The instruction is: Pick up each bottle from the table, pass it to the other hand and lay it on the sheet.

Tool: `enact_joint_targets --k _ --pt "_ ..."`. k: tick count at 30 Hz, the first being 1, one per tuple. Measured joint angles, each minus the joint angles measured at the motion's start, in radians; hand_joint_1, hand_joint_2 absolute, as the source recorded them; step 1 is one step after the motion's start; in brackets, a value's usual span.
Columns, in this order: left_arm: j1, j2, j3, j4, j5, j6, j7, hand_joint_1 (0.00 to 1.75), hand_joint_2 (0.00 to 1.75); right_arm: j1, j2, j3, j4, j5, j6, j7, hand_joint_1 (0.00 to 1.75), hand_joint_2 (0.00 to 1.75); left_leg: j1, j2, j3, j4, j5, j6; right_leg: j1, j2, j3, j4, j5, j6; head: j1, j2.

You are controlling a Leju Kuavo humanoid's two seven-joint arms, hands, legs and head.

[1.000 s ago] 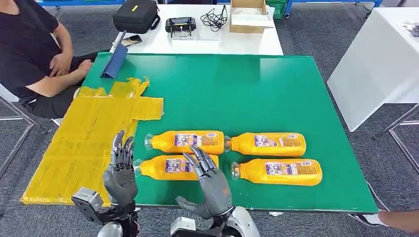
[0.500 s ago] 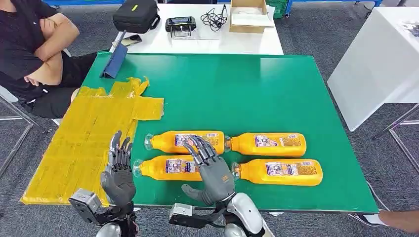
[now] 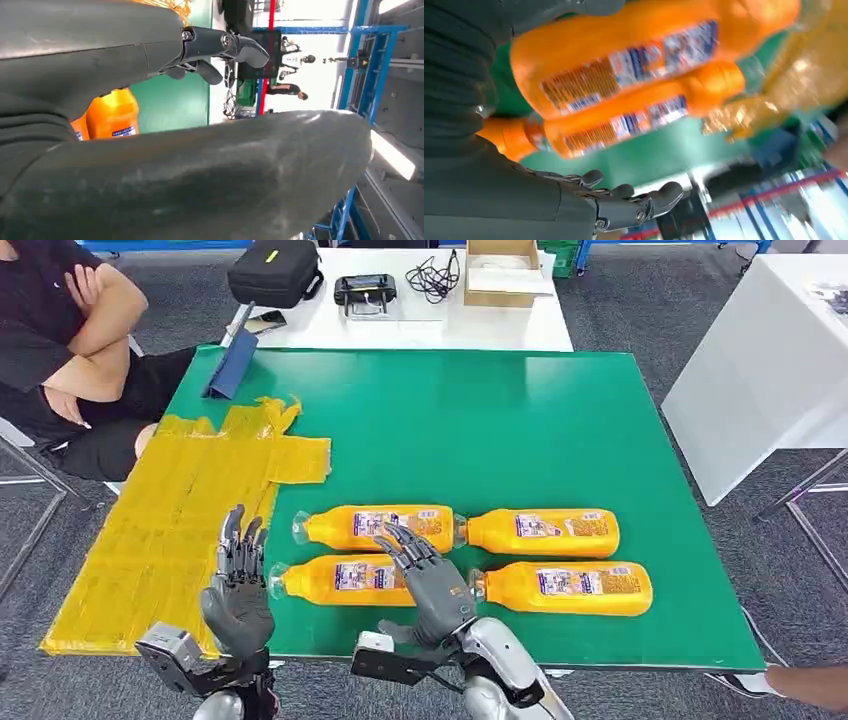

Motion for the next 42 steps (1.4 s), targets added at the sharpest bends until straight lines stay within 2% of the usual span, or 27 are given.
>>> enact_joint_targets --k 5,14,28,42 --pt "0.000 -0.003 0.009 -0.002 0.004 -0.023 0.000 0.00 0.00 -0.042 -0.006 0.012 0.077 -0.023 0.048 0.013 0.00 1.75 0.000 0.000 0.000 0.000 0.000 0.000 0.000 0.000 0.000 0.000 0.000 0.000 0.000 0.000" --pt "-0.001 -0.007 0.020 -0.002 0.004 -0.032 0.000 0.00 0.00 -0.102 -0.006 0.036 0.197 0.003 0.061 0.061 0.00 1.75 0.000 0.000 0.000 0.000 0.000 0.000 0.000 0.000 0.000 0.000 0.000 0.000 0.000 0.000" --pt "-0.002 -0.008 0.028 -0.002 0.004 -0.042 0.000 0.00 0.00 -0.156 -0.003 0.052 0.254 0.023 0.065 0.094 0.00 1.75 0.000 0.000 0.000 0.000 0.000 0.000 0.000 0.000 0.000 0.000 0.000 0.000 0.000 0.000" --pt "-0.005 -0.011 0.029 -0.002 0.004 -0.051 0.000 0.00 0.00 -0.203 0.020 0.089 0.306 0.023 0.129 0.099 0.00 1.75 0.000 0.000 0.000 0.000 0.000 0.000 0.000 0.000 0.000 0.000 0.000 0.000 0.000 0.000"
